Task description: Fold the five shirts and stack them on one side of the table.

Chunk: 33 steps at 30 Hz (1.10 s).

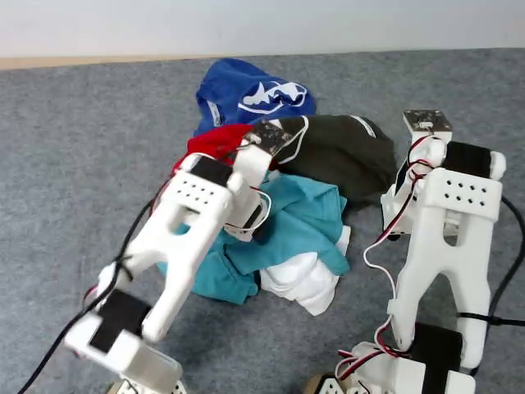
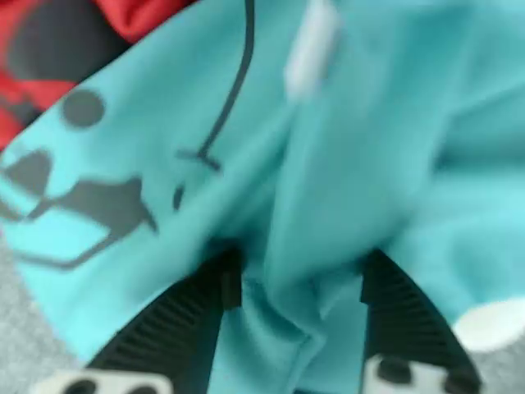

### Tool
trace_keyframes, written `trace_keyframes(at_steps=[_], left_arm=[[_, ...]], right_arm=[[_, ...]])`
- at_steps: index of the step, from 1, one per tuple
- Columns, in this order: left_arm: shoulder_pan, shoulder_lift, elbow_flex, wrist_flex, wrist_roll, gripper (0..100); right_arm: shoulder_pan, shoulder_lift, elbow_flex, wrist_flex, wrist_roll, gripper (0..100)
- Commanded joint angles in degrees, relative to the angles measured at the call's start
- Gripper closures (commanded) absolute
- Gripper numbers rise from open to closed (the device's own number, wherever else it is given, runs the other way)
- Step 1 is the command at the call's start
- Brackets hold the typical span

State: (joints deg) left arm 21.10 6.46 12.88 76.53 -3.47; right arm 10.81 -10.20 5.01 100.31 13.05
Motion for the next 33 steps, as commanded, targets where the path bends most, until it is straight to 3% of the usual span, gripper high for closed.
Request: trace_keyframes(at_steps=[1,4,9,16,23,27,33], left_arm=[[0.09,5.98,-3.56,-2.02,-1.49,75],[0.53,11.96,-5.76,-1.93,-3.52,78],[0.44,16.35,-9.8,0.18,-5.63,100],[-2.9,8.53,-13.67,5.27,-2.29,100],[-17.32,-6.07,-13.67,9.85,-1.14,100],[-27.52,-12.75,-14.55,15.65,-4.48,100],[-45.54,-19.43,-17.19,16.88,-9.14,100]], right_arm=[[0.92,-0.75,-0.35,2.51,0.79,86.4],[0.92,-0.75,-0.35,2.51,0.79,86.4],[1.01,-0.75,-0.35,2.51,0.79,87.0],[1.01,-0.75,-0.35,2.51,0.79,87.3],[1.01,-0.75,-0.35,2.51,0.79,87.3],[1.01,-0.57,-0.26,2.51,0.79,87.3],[1.01,-0.31,1.14,2.51,0.79,87.3]])
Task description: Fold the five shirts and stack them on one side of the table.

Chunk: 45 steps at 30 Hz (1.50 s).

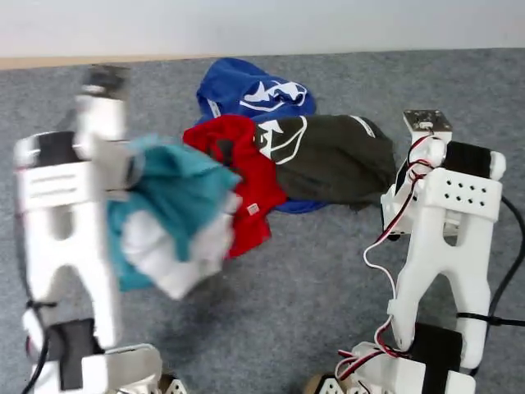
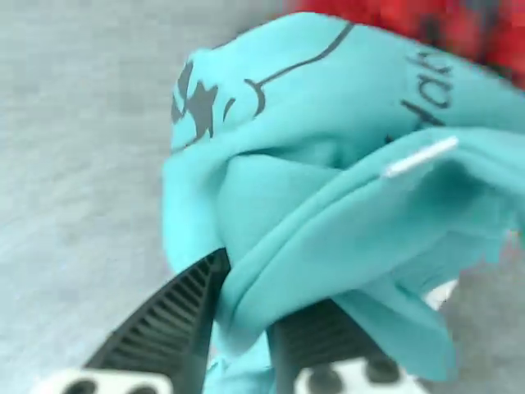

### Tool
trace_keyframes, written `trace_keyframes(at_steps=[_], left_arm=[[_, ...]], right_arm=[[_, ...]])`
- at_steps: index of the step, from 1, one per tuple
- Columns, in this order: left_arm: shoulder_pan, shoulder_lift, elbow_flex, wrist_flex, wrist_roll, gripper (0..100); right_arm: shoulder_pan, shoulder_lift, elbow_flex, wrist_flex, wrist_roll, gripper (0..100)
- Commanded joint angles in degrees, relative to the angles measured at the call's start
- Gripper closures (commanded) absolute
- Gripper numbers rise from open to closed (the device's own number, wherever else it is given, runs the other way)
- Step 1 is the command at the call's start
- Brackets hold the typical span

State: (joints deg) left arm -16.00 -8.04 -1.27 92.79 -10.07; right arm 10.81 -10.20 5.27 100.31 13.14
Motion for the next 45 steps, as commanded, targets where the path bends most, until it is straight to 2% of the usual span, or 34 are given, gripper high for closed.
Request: trace_keyframes(at_steps=[1,6,10,16,22,26,30,38,41,45], left_arm=[[-11.25,-5.19,-3.38,0.62,-3.34,100],[-24.79,-5.19,-7.34,0.26,-5.89,100],[-30.77,-5.1,-9.36,-2.11,-6.59,100],[-31.56,-5.01,-6.99,-2.99,-6.59,99],[-31.74,-5.63,-7.52,-2.2,-7.65,81],[-31.56,-5.63,-11.47,-0.7,-7.82,78],[-25.05,-5.63,-17.27,1.67,-7.74,78],[0.44,-5.01,-19.12,-0.88,-3.25,78],[8.7,-5.01,-15.87,-5.89,-1.49,78],[15.47,-5.01,-7.43,-16.44,0.62,78]], right_arm=[[1.01,-0.31,1.41,2.51,0.7,87.3],[1.01,-0.57,4.31,2.51,0.7,87.3],[1.01,-0.66,4.57,2.51,0.7,87.3],[0.92,-0.66,4.4,2.51,0.7,87.3],[0.92,-0.75,4.48,2.51,0.7,87.3],[0.92,-0.75,4.57,2.51,0.7,87.3],[0.92,-0.75,4.48,2.51,0.7,87.3],[1.01,-0.75,4.31,2.51,0.7,87.3],[1.01,-0.84,4.31,2.51,0.7,87.3],[1.01,-0.92,4.31,2.51,0.7,87.3]])
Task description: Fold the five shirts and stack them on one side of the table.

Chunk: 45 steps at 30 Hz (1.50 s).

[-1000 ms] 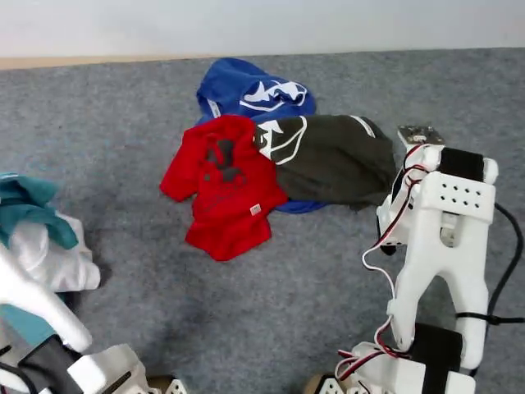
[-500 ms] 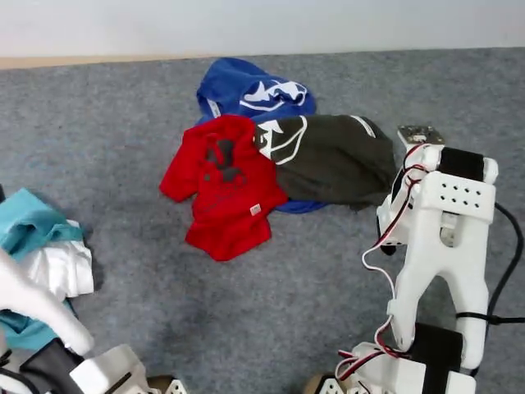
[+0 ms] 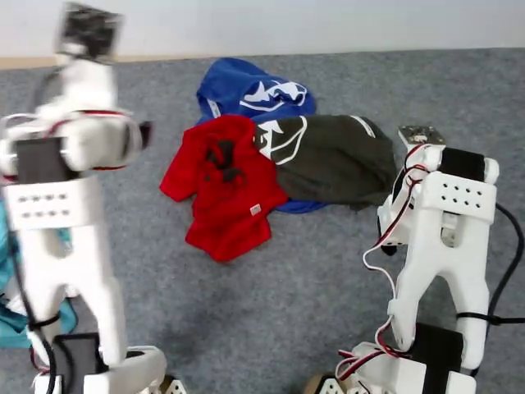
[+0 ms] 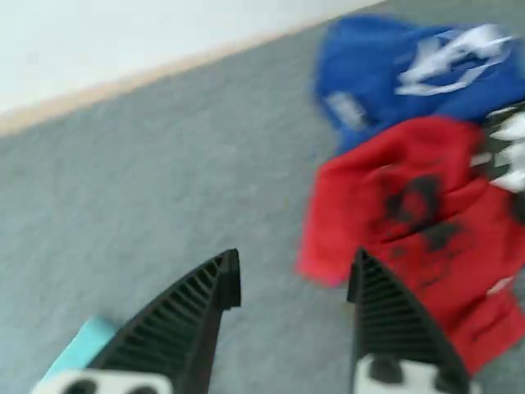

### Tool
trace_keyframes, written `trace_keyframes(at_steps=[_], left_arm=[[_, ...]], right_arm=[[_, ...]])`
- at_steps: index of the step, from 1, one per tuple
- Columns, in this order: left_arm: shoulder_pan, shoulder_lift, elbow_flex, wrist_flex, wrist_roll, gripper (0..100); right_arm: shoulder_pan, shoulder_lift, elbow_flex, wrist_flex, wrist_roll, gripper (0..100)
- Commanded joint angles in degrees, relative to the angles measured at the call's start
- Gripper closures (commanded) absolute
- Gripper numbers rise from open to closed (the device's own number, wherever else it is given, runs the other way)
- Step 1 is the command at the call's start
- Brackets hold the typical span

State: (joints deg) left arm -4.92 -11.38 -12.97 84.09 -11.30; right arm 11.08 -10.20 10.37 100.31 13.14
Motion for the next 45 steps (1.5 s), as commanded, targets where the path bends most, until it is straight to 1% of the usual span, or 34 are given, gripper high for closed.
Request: trace_keyframes(at_steps=[1,4,6,11,15,22,24,27,30,34,37,39,42,45], left_arm=[[5.45,-1.67,6.9,-10.46,1.85,78],[7.74,-0.53,14.02,-17.23,1.85,78],[8.26,2.2,16.57,-19.96,1.85,78],[8.26,13.27,16.22,-22.59,1.85,76],[9.05,22.59,12.88,-22.15,1.76,74],[11.52,37.63,1.71,-15.21,1.58,75],[11.69,40.97,-1.89,-13.54,1.58,76],[11.6,45.01,-7.25,-10.99,1.58,85],[11.43,46.68,-12.97,-6.15,1.58,99],[11.34,45.36,-21.76,5.01,1.76,100],[9.67,42.29,-28.97,11.34,2.11,100],[7.03,39.65,-33.36,13.54,5.01,100],[1.41,35.34,-38.11,15.12,8.97,100],[-5.01,31.12,-40.22,16.26,9.41,100]], right_arm=[[0.75,-1.27,-0.79,2.51,0.7,87.3],[0.84,-4.0,-0.79,2.51,0.7,87.3],[0.84,-6.02,-0.79,2.51,0.79,87.3],[0.84,-9.45,-0.79,2.51,0.79,87.2],[0.84,-10.24,-0.7,2.51,0.79,87.1],[0.84,-10.24,-0.7,2.51,0.79,87.2],[1.01,-10.33,-0.7,2.51,0.79,87.2],[2.77,-10.33,-0.79,2.51,0.79,87.2],[5.32,-10.33,-0.79,2.59,2.29,87.2],[8.57,-10.42,-0.79,2.59,5.01,87.2],[10.24,-10.86,-0.79,2.59,5.19,87.3],[10.42,-12.26,-0.79,2.59,5.19,87.3],[10.07,-14.55,-0.79,2.51,5.19,87.3],[10.24,-15.6,-0.53,2.51,5.19,87.3]])
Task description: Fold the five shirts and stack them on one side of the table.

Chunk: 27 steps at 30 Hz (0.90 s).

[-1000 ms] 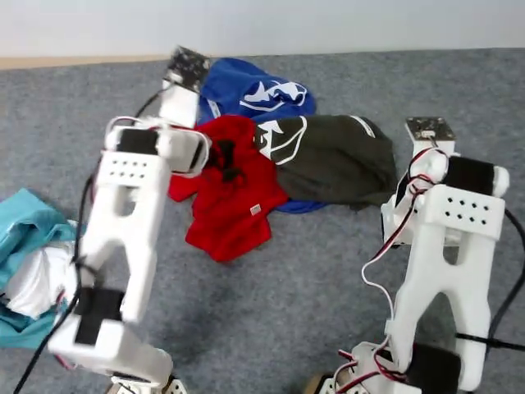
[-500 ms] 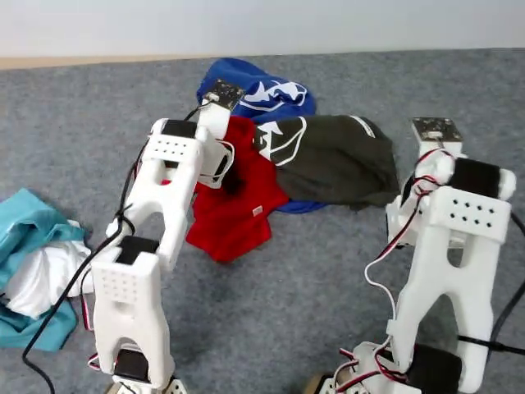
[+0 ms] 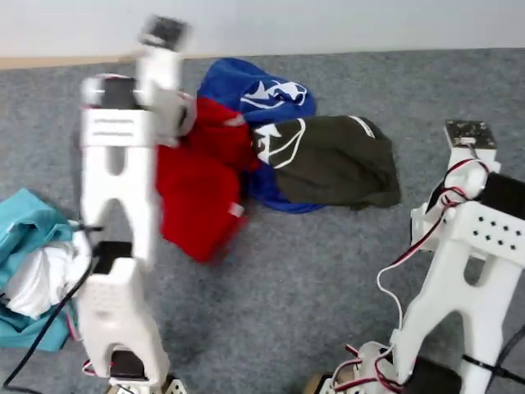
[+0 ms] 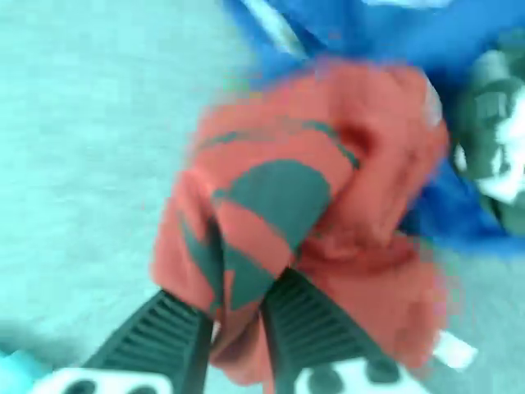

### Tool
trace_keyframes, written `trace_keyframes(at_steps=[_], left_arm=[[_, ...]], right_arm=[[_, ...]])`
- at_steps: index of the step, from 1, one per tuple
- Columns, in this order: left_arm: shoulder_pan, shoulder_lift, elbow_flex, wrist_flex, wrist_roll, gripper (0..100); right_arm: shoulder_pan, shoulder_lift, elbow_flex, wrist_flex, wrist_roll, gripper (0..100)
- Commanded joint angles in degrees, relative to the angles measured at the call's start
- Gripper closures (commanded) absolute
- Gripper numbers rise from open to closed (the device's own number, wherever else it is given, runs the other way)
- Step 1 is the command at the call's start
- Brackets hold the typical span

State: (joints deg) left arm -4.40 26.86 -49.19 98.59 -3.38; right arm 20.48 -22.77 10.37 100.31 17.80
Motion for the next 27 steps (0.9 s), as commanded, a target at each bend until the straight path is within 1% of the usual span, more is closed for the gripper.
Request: trace_keyframes(at_steps=[1,5,8,11,13,16,19,22,24,27], left_arm=[[-7.91,-8.7,-4.0,1.85,1.49,100],[-17.41,-14.51,-3.91,1.76,0.97,100],[-24.26,-17.23,-3.82,1.67,-1.76,100],[-30.77,-18.29,-3.82,1.32,-3.25,100],[-33.67,-18.11,-3.47,1.32,-4.13,100],[-35.6,-17.23,-0.4,1.49,-6.33,98],[-36.75,-16.62,3.65,1.58,-7.65,89],[-37.01,-16.7,5.23,1.67,-7.65,79],[-36.84,-16.79,5.14,1.76,-7.91,75],[-34.99,-18.11,5.14,1.58,-8.09,73]], right_arm=[[0.92,-3.21,-0.44,2.51,0.53,87.3],[0.75,-3.47,-0.44,2.51,0.53,87.3],[0.75,-3.12,-0.44,2.51,0.53,87.3],[0.75,-3.21,-0.44,2.51,0.53,87.3],[0.66,-3.21,-0.44,2.51,0.53,87.3],[0.66,-3.12,-0.44,2.51,0.53,86.9],[0.66,-3.12,-0.44,2.51,0.53,86.4],[0.66,-3.38,-0.44,2.51,0.53,82.0],[0.66,-3.47,-0.44,2.51,0.44,79.4],[0.66,-3.47,-0.44,2.51,0.35,78.6]])
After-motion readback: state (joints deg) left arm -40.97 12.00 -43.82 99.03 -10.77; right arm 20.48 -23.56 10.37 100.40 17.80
